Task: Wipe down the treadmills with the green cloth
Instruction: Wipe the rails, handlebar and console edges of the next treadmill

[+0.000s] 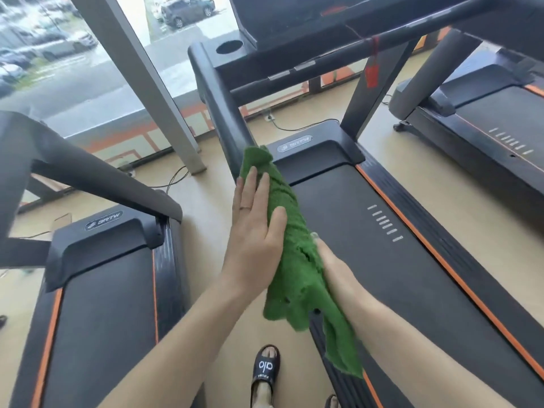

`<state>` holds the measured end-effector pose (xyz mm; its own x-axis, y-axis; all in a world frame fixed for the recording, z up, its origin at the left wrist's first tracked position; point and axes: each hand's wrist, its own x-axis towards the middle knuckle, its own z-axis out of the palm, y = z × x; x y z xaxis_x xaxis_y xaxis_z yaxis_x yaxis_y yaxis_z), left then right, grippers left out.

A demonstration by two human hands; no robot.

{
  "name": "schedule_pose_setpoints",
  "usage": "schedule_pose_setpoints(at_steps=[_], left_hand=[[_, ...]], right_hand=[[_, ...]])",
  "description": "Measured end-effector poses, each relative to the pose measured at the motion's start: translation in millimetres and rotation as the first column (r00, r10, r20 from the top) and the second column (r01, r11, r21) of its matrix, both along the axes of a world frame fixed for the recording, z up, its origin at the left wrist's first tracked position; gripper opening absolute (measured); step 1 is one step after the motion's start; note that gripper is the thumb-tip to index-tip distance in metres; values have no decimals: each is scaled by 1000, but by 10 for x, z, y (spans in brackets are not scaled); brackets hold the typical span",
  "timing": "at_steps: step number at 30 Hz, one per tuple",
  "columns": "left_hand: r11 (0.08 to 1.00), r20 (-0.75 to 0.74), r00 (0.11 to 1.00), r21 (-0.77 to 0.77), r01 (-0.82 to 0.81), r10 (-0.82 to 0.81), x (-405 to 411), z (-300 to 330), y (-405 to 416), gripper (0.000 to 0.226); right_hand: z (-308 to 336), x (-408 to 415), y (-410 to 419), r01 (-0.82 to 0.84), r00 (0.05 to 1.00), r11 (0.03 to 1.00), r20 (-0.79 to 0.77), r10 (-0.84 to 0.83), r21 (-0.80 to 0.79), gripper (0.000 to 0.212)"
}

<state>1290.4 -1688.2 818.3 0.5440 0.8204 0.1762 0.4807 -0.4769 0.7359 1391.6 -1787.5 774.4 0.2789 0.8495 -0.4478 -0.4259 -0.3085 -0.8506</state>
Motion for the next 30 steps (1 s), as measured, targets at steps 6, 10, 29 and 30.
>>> schedule_pose_setpoints(at_steps=[6,10,29,30], left_hand=[[940,394,907,-341,-8,151,70,-199,210,62],[819,427,818,-567,-90,386,300,-72,911,55],[361,311,718,-928,89,623,368,-786,1545,64],[313,299,738,-942,125,605,322,-943,1451,68]], right_hand=[[175,58,453,-56,996,995,78,50,77,57],[477,324,1066,-249,924,952,340,178,179,39],[797,297,2356,-425,76,885,967,244,-189,55],[783,259,2222,-413,54,890,971,234,-192,57]])
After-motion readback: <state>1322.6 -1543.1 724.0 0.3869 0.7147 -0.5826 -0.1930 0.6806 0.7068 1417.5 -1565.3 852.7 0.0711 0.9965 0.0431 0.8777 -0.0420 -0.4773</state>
